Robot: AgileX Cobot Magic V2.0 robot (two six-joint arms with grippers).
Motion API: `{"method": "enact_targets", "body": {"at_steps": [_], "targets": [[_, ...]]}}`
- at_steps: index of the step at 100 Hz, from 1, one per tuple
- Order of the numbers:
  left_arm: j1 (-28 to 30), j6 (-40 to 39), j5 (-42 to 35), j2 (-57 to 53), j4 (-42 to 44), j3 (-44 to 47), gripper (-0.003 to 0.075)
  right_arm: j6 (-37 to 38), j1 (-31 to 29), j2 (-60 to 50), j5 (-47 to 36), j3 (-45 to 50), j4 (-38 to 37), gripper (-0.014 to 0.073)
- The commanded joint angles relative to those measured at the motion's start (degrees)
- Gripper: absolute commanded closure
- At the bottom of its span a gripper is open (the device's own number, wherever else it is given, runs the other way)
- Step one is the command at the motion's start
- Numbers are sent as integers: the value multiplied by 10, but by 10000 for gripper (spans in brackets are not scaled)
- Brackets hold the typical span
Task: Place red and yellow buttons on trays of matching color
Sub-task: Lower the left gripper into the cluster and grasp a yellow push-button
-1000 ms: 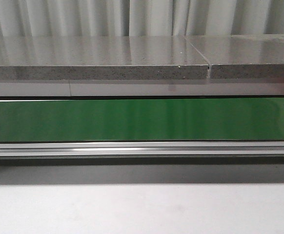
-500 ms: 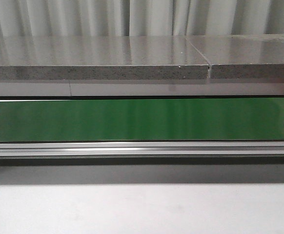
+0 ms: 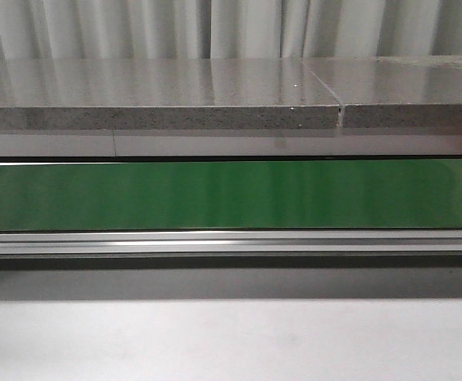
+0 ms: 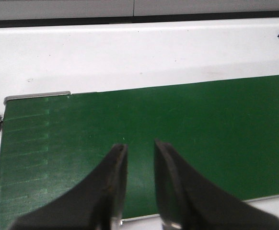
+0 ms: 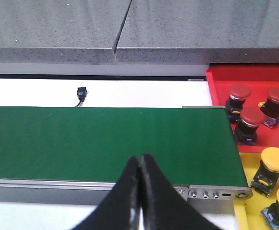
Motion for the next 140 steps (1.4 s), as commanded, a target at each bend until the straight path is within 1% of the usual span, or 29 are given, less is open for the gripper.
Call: {"method": "enact_targets", "body": {"at_steps": [1, 5, 12, 20, 33, 43, 63, 71, 84, 96, 108, 140], "targets": [[22, -7, -39, 9, -9, -36, 352, -4, 1, 2, -37, -13, 1, 660], [35, -7, -39, 16, -11, -43, 292, -4, 1, 2, -37, -13, 1, 660], [66, -7, -37, 27, -24, -52, 217, -4, 1, 2, -37, -13, 1, 660], [105, -7, -34, 42, -42, -65, 183, -4, 1, 2, -37, -13, 1, 660], [161, -7, -27, 70, -93, -85, 185, -4, 1, 2, -37, -13, 1, 660], [207, -7, -1, 100, -136, -107, 185, -4, 1, 2, -37, -13, 1, 660], [258, -11, 88, 184, -141, -180, 185, -4, 1, 2, -37, -13, 1, 660], [269, -22, 124, 222, -141, -222, 185, -4, 1, 2, -37, -13, 1, 660], [286, -39, 153, 288, -140, -282, 186, -4, 1, 2, -37, -13, 1, 660], [305, -66, 217, 344, -139, -336, 186, -4, 1, 2, -37, -13, 1, 660], [308, -74, 257, 395, -139, -382, 186, -4, 1, 2, -37, -13, 1, 660], [308, -82, 256, 488, -125, -445, 186, -4, 1, 2, -37, -13, 1, 660]]}}
